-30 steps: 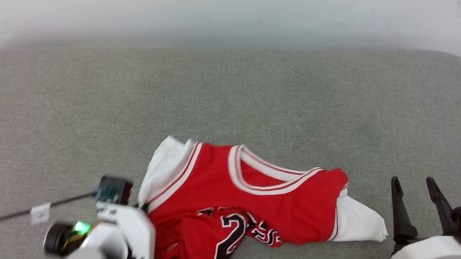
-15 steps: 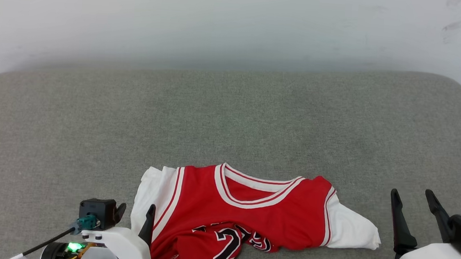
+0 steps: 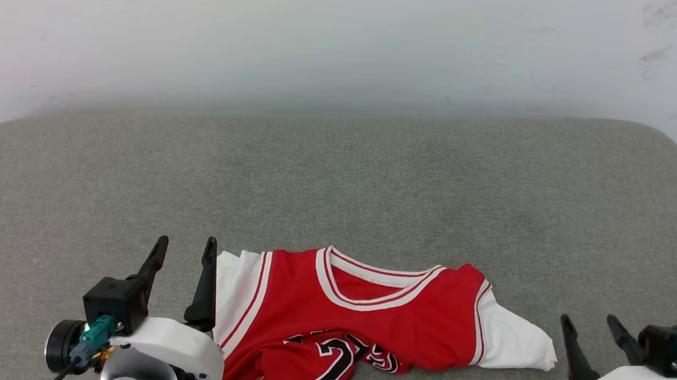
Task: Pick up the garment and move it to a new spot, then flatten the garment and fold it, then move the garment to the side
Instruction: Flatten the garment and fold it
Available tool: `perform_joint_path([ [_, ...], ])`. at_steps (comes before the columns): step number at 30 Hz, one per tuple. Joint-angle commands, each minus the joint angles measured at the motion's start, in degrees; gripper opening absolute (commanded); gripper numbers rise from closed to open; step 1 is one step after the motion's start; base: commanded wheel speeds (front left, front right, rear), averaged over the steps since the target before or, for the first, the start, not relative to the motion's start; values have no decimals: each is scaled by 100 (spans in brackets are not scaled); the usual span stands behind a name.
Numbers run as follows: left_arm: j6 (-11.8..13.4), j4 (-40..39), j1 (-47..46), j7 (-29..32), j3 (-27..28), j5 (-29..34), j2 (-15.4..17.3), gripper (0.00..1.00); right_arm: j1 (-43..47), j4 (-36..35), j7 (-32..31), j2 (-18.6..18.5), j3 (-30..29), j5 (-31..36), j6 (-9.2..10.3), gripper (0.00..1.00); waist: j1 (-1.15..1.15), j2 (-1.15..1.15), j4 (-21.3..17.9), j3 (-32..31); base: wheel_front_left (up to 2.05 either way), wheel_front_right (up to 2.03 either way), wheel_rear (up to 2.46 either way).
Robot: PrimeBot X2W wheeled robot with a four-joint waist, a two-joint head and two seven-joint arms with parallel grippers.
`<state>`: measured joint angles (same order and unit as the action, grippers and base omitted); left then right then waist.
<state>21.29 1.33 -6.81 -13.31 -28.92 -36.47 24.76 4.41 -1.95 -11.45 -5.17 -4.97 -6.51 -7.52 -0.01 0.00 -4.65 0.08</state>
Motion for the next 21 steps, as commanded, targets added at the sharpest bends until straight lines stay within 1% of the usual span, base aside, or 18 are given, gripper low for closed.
perform_joint_path([
  [1,32,-37,-62,-38,42,38,-12,100,-64,86,-171,-93,28,-58,6,100,1,0,58,70,0,0,0],
  [3,56,-109,-130,-65,82,74,-25,100,-183,273,-609,-241,74,-321,6,100,1,0,149,194,0,0,0],
  [8,62,-299,-321,-93,53,200,-88,100,-468,757,-1700,-820,291,-877,5,100,1,0,462,572,0,0,0],
  [10,54,-312,-384,-102,54,215,-111,100,-623,931,-2007,-932,384,-1161,5,100,1,0,566,703,0,0,0],
  [12,45,-319,-444,-109,45,243,-138,100,-727,1113,-2272,-1087,514,-1312,5,100,1,0,669,831,0,0,0],
  [15,7,-276,-513,-118,31,244,-179,100,-922,1431,-2503,-1213,674,-1436,5,100,1,0,779,976,0,0,0],
  [18,-12,-209,-531,-124,15,231,-208,100,-972,1899,-2755,-1190,826,-1590,5,100,1,0,851,1049,0,0,0],
  [21,-39,-120,-518,-88,10,191,-206,100,-903,2292,-3085,-1082,985,-1782,6,99,1,0,881,1066,0,0,0],
])
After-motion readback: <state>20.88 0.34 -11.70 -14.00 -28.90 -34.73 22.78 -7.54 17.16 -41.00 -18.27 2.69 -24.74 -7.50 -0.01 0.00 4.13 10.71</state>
